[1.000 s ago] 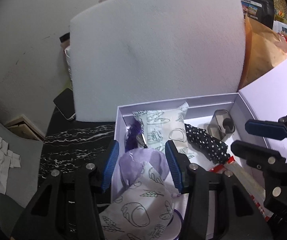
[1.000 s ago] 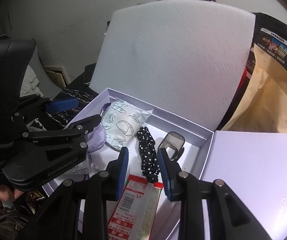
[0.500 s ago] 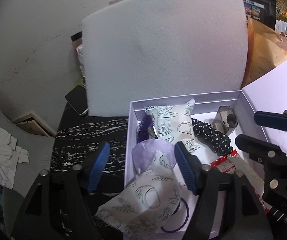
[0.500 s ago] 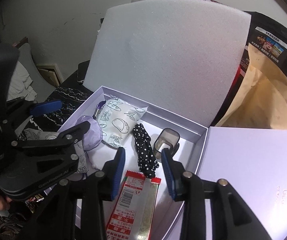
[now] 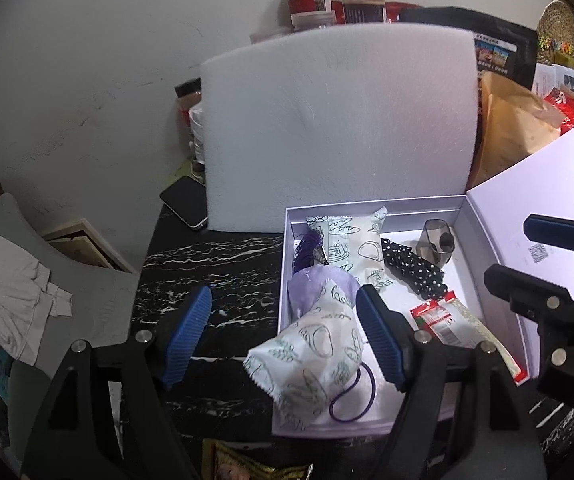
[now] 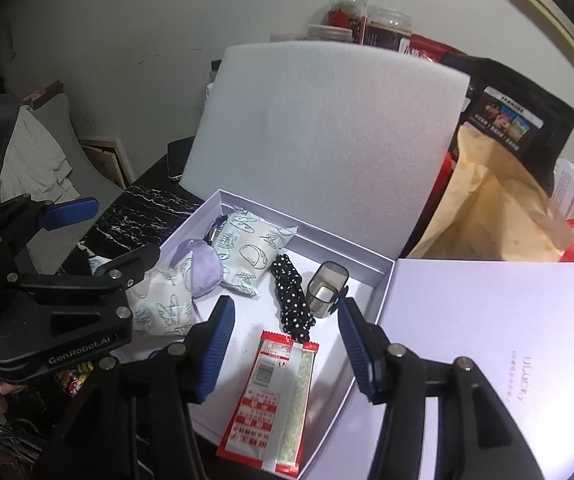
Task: Organize objects
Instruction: 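Move both tools back toward the black scrunchie and gold snack bag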
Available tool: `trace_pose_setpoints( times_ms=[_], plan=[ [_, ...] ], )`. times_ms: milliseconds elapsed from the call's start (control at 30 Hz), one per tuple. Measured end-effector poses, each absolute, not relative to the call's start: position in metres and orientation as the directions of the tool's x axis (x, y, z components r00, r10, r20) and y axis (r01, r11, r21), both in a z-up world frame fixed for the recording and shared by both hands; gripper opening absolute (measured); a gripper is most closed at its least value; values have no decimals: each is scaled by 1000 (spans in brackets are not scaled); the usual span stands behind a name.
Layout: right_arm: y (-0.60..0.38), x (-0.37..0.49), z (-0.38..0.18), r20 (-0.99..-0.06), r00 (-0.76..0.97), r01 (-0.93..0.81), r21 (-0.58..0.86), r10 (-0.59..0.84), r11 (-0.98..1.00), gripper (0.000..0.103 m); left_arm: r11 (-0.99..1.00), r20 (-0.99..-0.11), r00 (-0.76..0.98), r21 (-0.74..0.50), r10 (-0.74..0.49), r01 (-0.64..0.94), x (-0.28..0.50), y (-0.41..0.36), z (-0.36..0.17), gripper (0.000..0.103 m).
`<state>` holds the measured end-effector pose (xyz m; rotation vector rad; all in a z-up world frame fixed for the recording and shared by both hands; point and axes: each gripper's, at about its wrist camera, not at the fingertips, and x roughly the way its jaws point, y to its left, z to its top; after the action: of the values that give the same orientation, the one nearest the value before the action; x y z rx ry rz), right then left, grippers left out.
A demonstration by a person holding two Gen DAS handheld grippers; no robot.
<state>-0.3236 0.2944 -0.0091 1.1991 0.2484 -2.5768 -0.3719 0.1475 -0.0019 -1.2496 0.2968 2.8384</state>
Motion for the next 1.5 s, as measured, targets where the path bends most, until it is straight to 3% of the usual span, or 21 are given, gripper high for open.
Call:
trace_pose_setpoints(
  times_ms=[900, 1500],
  plan=[
    [282, -223, 45, -703, -673, 363, -45, -229, -931, 56, -990, -682, -729, 135, -57, -49, -242, 122, 74, 78],
    [235, -162, 29, -718, -631, 453, -34, -294, -891, 56, -992, -701, -705, 117, -110, 39, -156, 73, 65, 79]
  ],
)
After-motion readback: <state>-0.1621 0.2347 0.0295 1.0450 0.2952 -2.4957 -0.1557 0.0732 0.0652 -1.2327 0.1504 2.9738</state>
